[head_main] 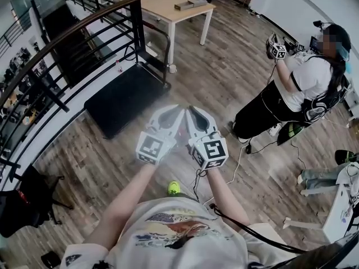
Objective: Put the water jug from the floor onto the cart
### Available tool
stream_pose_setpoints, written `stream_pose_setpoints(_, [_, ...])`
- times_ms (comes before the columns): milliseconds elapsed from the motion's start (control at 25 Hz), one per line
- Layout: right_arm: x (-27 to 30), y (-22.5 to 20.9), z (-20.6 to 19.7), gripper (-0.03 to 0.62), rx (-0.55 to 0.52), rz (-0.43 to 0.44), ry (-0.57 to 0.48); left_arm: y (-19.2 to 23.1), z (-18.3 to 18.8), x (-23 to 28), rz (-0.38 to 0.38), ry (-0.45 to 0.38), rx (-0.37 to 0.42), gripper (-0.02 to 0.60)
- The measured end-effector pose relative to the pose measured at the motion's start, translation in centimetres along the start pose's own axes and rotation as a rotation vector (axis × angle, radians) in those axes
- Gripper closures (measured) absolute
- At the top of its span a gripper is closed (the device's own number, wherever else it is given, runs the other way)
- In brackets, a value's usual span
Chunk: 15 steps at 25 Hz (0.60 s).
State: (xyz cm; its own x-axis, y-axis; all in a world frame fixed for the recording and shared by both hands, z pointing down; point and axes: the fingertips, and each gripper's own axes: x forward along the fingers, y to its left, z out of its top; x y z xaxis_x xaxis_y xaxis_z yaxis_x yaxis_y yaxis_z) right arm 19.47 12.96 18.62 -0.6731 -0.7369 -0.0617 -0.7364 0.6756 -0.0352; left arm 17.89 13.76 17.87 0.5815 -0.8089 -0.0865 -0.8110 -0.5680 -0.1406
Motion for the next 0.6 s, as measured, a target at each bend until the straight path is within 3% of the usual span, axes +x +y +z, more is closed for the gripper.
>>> stream_pose_setpoints(600, [5.5, -3.9, -2.5, 0.565, -0.005, 0.044, 0.041, 4.4, -3.2, 4.6, 0.036, 0.036, 0.008, 0.566])
